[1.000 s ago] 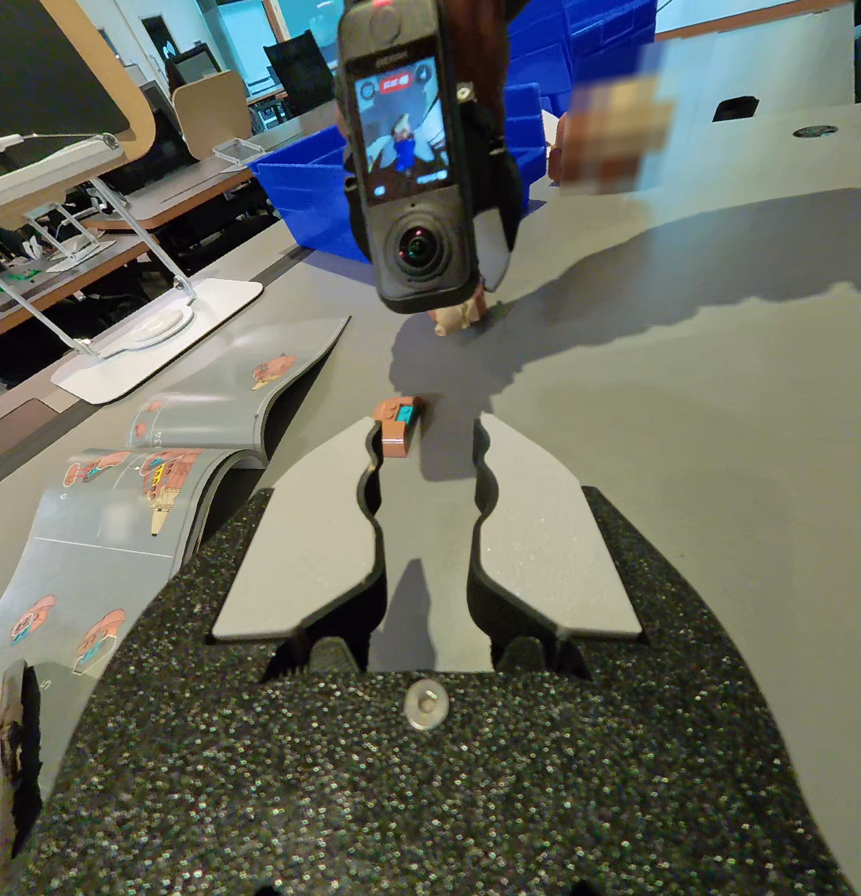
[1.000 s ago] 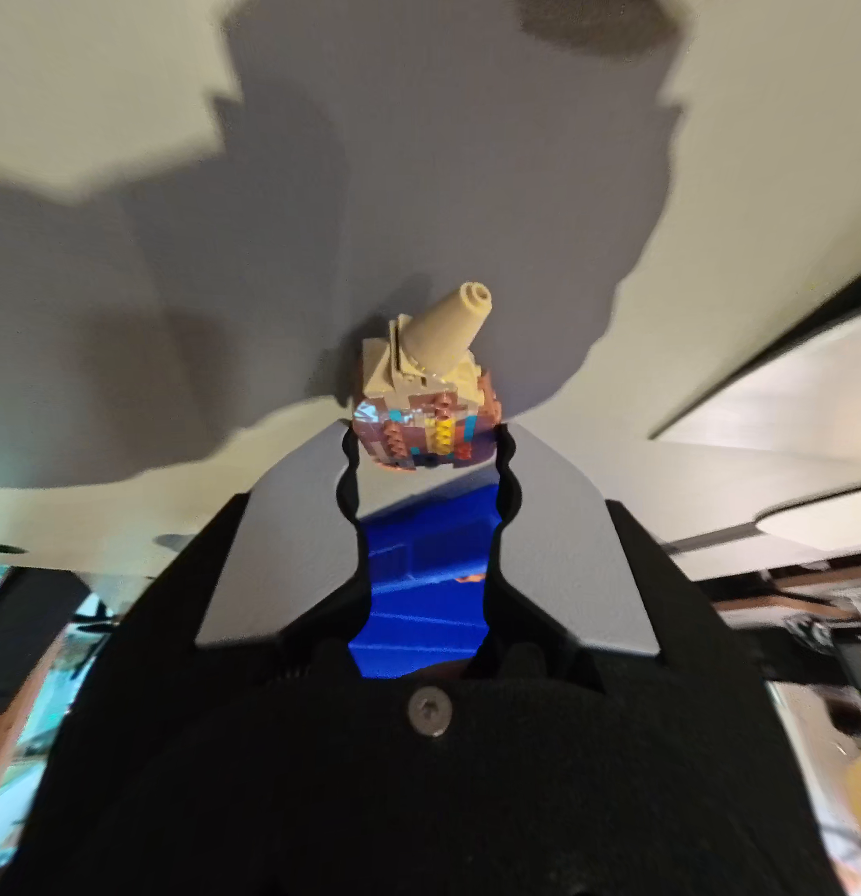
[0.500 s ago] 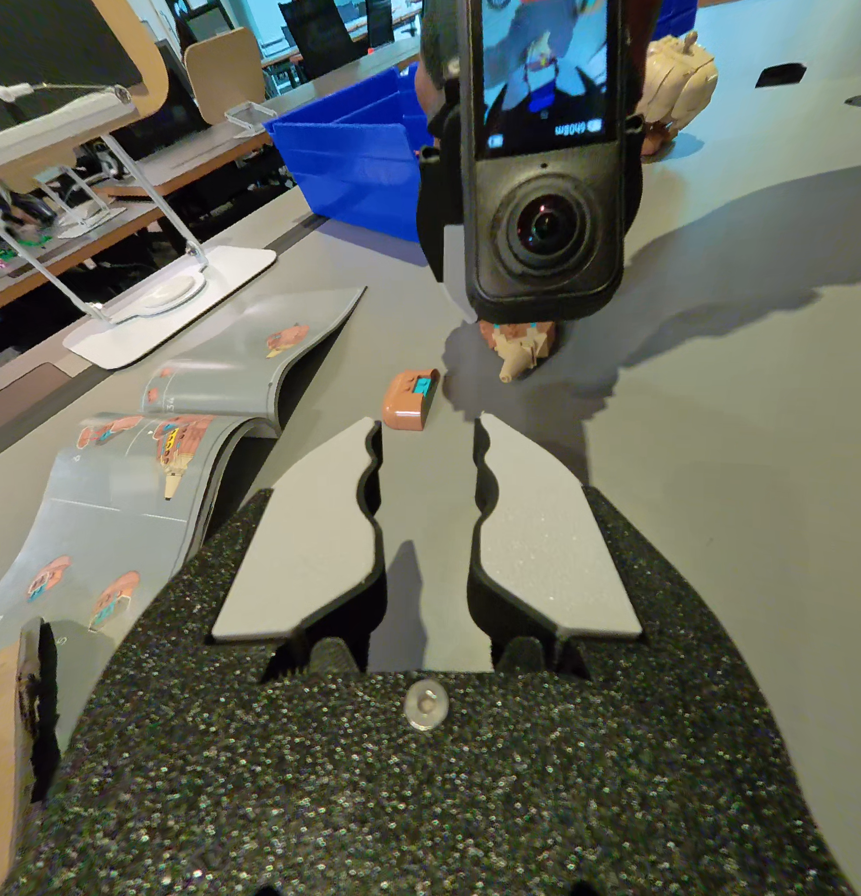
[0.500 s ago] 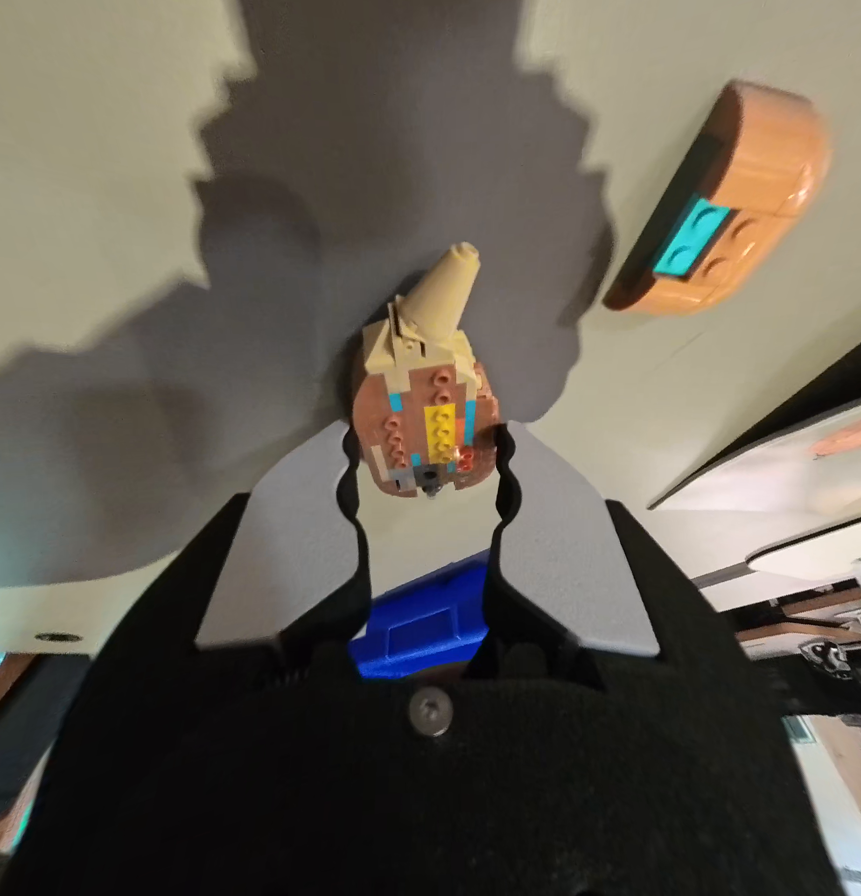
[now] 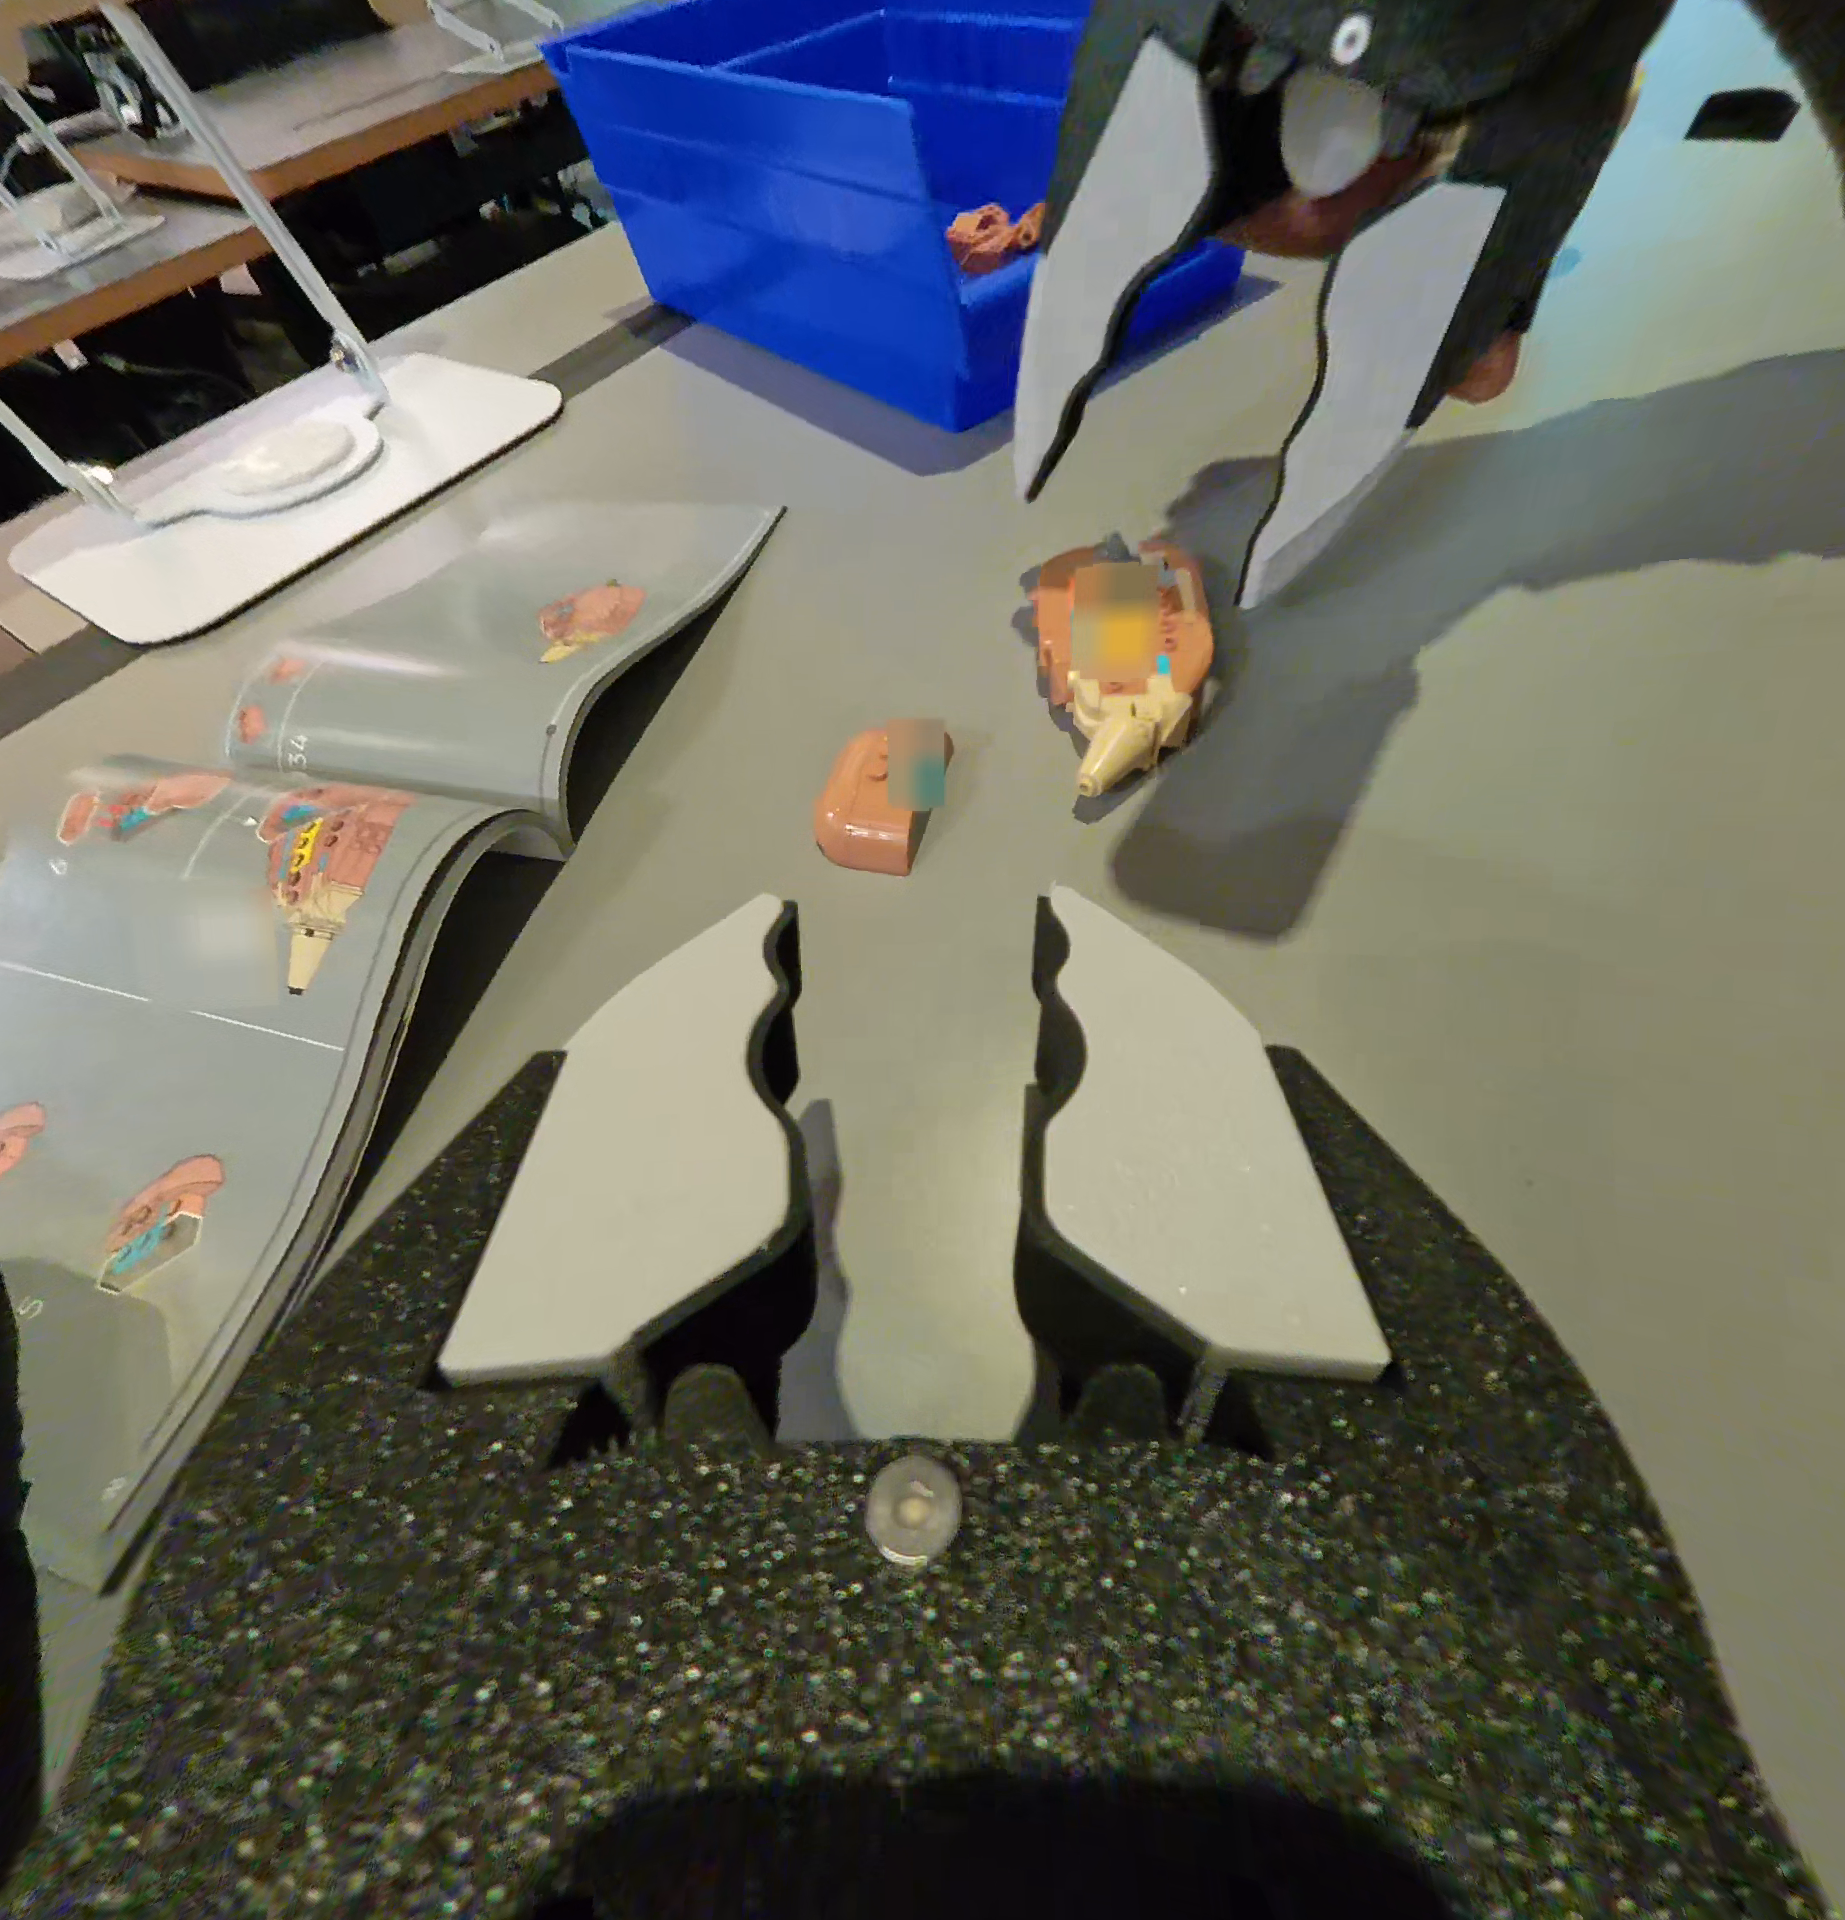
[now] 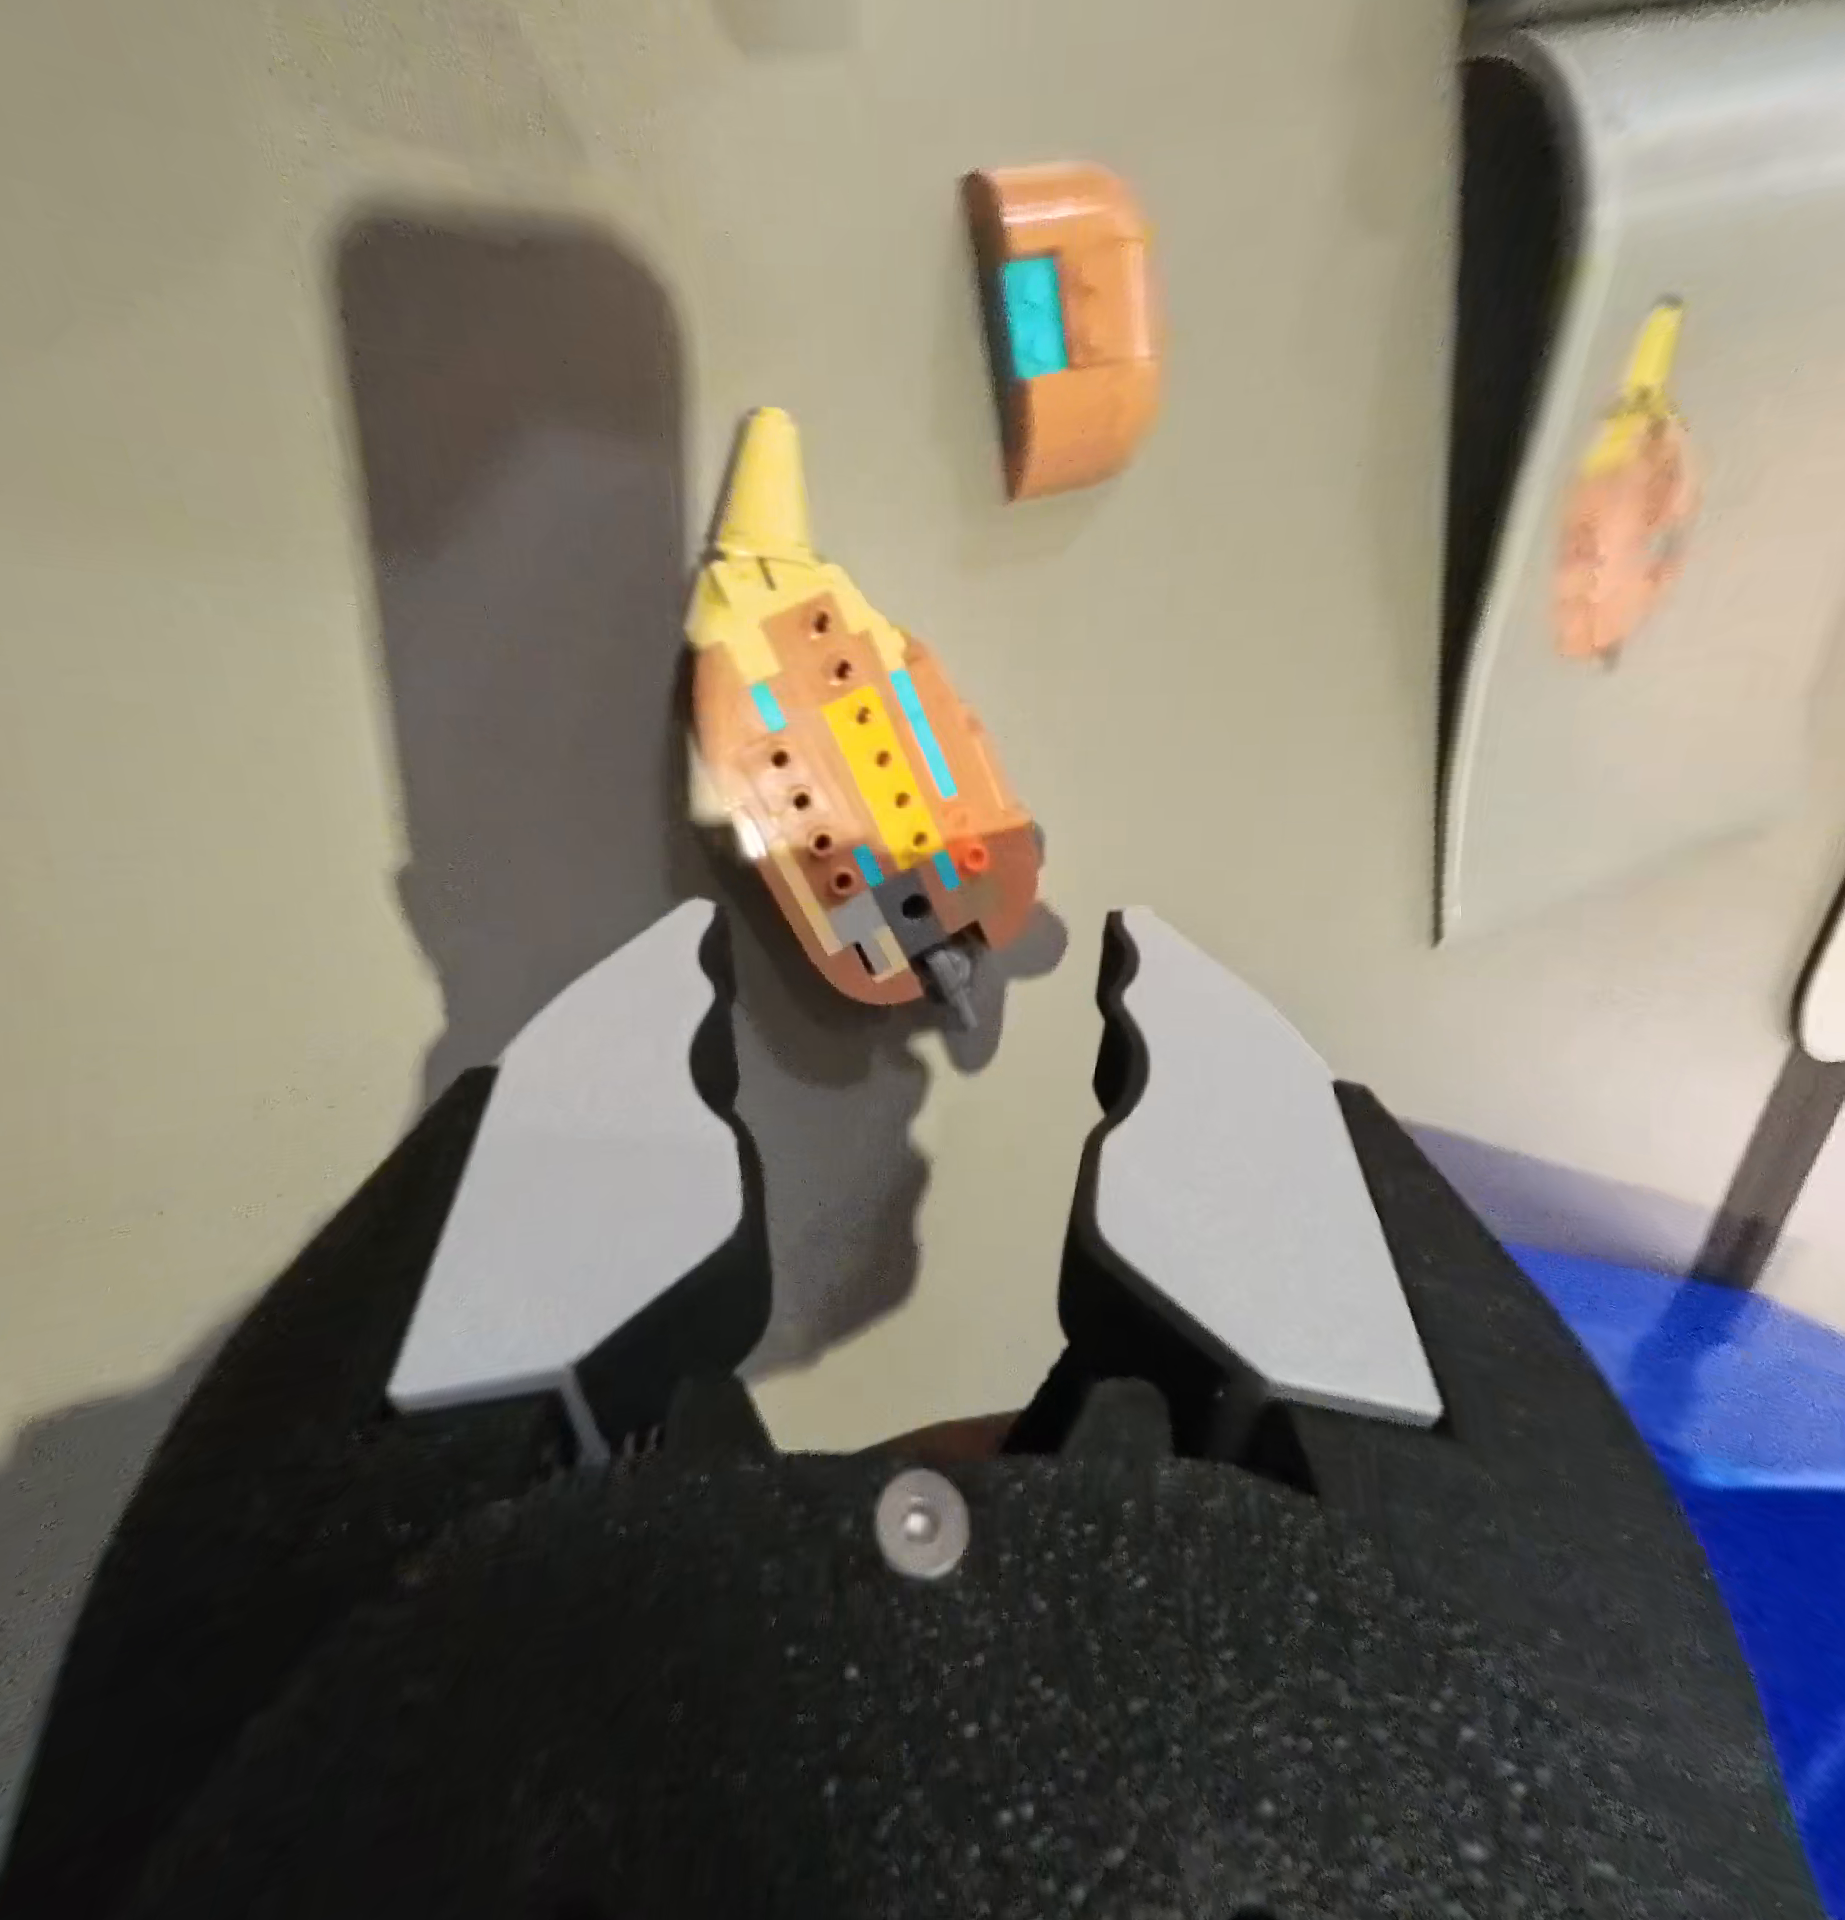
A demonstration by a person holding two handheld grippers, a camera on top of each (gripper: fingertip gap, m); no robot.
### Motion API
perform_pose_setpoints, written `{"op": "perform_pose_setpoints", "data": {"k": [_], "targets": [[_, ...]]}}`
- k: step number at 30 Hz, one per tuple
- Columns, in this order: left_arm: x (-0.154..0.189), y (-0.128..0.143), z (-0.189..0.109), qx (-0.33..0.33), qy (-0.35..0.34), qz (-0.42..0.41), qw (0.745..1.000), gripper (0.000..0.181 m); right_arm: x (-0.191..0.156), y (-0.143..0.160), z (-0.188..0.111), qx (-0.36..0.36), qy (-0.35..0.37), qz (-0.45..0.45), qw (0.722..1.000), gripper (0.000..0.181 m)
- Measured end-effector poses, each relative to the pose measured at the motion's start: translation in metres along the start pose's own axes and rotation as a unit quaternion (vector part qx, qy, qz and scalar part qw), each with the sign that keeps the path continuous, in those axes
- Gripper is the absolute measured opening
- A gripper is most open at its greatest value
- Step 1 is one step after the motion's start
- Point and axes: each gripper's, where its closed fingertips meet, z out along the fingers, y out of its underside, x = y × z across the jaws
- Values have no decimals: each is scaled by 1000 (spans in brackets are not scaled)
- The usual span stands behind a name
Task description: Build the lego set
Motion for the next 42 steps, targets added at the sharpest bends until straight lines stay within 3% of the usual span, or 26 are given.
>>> {"op": "perform_pose_setpoints", "data": {"k": [10, 21, 34, 42], "targets": [[-3, 14, 31, -91, -25, -11, 995, 43, 22, 25, 9, 170, 90, 135, 972, 58], [-12, 11, 53, -114, -31, -24, 993, 40, 29, 72, 1, 182, 109, 220, 952, 50], [-41, 19, 62, -171, -57, 16, 983, 36, 32, 74, -3, 198, 129, 225, 945, 45], [-18, 12, 66, -168, -96, -157, 969, 53, 35, 76, -4, 191, 148, 235, 942, 44]]}}
